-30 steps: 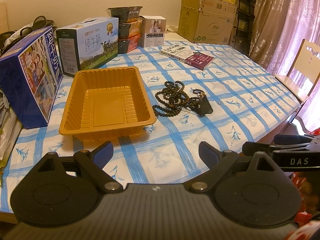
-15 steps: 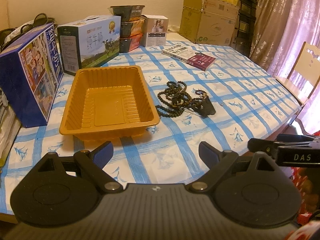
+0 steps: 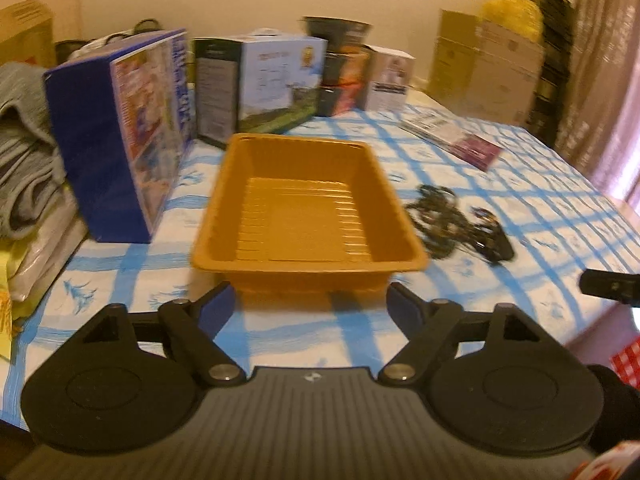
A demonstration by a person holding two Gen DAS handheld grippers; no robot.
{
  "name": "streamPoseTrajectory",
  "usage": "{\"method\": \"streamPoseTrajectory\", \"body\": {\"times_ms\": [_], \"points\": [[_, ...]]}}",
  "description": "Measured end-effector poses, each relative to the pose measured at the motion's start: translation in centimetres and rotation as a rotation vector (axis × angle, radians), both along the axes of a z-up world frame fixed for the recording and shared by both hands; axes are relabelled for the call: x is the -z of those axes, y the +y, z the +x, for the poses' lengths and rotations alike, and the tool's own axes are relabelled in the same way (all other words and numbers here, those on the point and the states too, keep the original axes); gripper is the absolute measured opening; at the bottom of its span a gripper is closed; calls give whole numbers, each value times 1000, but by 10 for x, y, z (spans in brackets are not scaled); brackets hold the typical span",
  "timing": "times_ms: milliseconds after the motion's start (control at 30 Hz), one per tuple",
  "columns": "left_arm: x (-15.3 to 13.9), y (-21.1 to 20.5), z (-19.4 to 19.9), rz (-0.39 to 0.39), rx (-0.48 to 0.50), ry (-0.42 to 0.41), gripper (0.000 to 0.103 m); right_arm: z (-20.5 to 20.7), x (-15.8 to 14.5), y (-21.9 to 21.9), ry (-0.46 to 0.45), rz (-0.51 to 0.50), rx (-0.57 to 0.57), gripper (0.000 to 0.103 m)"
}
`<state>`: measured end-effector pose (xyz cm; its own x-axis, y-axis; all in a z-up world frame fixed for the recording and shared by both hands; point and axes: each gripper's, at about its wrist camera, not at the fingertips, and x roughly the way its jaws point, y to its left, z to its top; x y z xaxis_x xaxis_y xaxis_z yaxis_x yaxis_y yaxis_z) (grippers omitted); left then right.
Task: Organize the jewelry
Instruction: 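Grasp the orange tray rim with the left tool and tilt it up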
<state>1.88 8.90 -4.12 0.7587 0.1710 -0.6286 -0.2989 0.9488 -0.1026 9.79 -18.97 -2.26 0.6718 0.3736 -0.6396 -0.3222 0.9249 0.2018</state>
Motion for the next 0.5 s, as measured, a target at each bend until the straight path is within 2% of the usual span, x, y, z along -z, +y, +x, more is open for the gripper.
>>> {"method": "streamPoseTrajectory", "body": {"times_ms": [267,500], "points": [[31,31,11,28,-83,-18,79,27,13,6,6,-10,23,103],[49,63,24,-113,-161,-66,79,56,28,10,33,-12,59,103]]}}
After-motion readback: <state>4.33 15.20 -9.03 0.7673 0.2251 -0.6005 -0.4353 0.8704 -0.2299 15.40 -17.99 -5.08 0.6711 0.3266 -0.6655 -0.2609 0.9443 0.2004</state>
